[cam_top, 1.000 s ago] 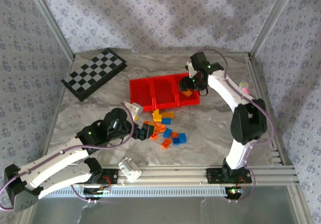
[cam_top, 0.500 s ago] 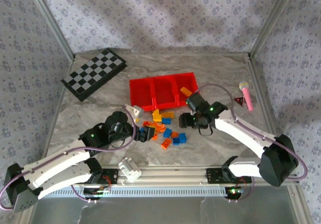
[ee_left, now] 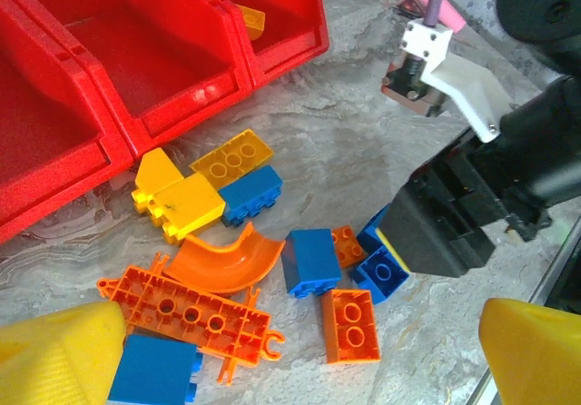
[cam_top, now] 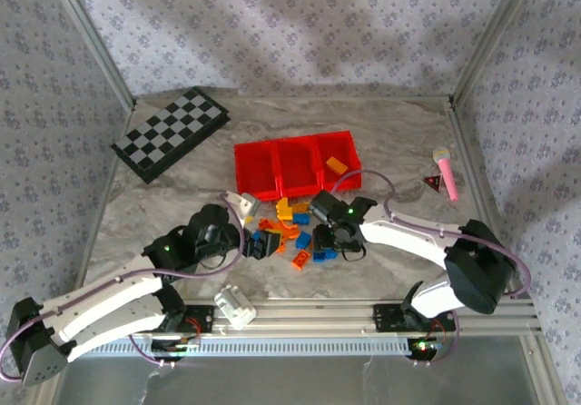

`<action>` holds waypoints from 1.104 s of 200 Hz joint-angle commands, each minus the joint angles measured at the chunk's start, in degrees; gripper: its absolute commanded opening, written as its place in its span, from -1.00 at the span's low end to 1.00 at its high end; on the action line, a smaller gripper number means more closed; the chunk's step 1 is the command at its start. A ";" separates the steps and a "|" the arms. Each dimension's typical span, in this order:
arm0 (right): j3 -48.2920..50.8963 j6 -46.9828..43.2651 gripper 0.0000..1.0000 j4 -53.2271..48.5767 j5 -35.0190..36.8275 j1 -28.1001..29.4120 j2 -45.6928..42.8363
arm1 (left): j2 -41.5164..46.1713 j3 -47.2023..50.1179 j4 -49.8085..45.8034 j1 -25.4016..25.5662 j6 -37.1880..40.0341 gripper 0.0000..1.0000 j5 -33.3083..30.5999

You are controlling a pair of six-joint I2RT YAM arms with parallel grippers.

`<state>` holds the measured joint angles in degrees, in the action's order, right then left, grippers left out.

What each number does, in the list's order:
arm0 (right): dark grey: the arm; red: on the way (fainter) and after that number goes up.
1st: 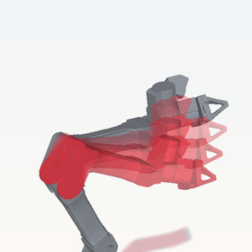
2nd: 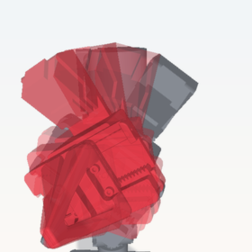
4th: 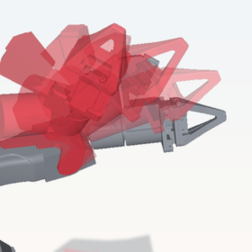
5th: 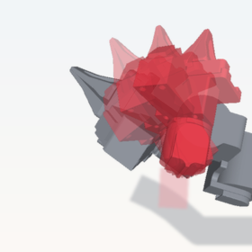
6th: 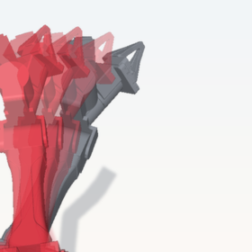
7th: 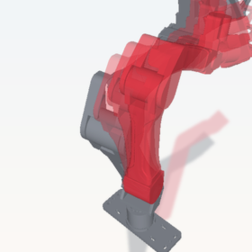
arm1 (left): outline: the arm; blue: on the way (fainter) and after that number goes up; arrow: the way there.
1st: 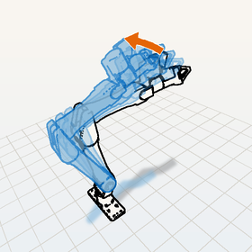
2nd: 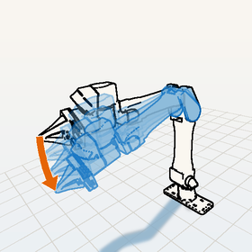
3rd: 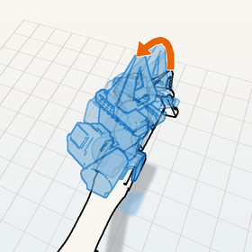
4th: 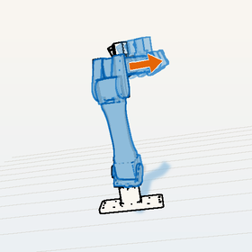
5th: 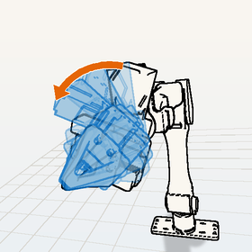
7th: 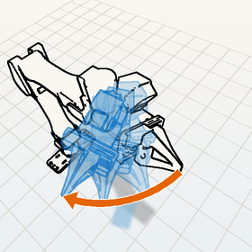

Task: Sort the legos into containers by color
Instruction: Pick up the lego from the bottom-center of the table.

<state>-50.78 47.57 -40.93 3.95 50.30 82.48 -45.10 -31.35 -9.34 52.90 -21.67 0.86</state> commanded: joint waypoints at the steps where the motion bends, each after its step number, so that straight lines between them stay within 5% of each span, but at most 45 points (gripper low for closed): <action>1: -2.14 2.31 0.39 -2.23 3.44 0.76 1.76 | 2.48 0.59 0.88 0.28 -0.30 0.99 0.59; 221: -1.25 -2.87 -0.18 -1.18 3.08 -3.04 7.06 | 1.70 0.52 1.94 0.33 0.40 0.99 0.10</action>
<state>-51.90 45.84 -41.12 5.82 47.57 89.17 -42.96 -30.52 -9.13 52.90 -21.65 0.82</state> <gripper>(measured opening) 0.423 0.995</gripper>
